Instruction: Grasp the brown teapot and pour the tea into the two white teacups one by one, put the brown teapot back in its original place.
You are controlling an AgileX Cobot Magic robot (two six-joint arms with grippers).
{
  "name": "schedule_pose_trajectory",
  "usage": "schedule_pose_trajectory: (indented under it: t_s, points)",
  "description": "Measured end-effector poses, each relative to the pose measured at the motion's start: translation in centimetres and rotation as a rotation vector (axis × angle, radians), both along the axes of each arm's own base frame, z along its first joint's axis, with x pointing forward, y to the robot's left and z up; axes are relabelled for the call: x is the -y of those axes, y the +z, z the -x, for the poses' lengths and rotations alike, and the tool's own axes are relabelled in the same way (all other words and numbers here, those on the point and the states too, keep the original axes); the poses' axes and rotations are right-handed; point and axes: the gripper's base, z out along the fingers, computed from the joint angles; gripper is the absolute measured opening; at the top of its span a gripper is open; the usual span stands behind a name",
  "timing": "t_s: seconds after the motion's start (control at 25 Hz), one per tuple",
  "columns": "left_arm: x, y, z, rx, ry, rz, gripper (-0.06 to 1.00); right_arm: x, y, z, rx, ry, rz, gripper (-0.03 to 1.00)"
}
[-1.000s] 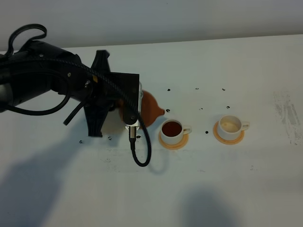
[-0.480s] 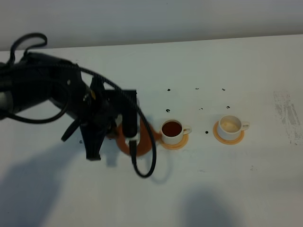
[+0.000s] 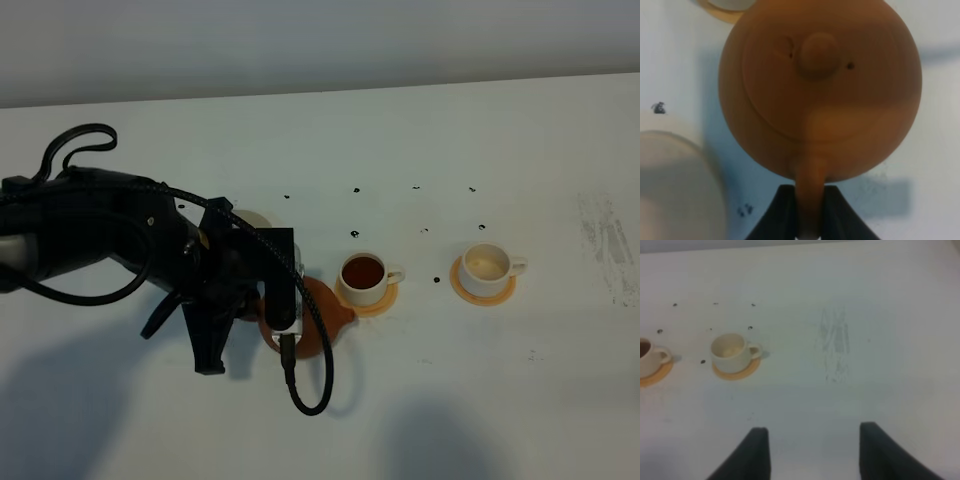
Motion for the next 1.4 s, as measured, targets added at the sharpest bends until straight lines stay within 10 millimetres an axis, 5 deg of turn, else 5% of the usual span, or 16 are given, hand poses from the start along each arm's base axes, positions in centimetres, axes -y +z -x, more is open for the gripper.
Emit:
schedule_pose_trajectory:
  t_s: [0.32,0.76,1.12,1.4]
  points:
    - [0.1,0.0,0.0,-0.002,0.027,0.03,0.11,0.0,0.0,0.0,0.0,0.0,0.0,0.42]
    - [2.0,4.2,-2.2,0.123,0.036,0.136,0.11,0.0,0.0,0.0,0.0,0.0,0.0,0.42]
    - [6.3,4.2,-6.7,0.203,-0.059,0.119,0.11,0.0,0.0,0.0,0.0,0.0,0.0,0.42]
    - [10.0,2.9,-8.3,0.249,-0.21,0.076,0.11,0.0,0.0,0.0,0.0,0.0,0.0,0.42]
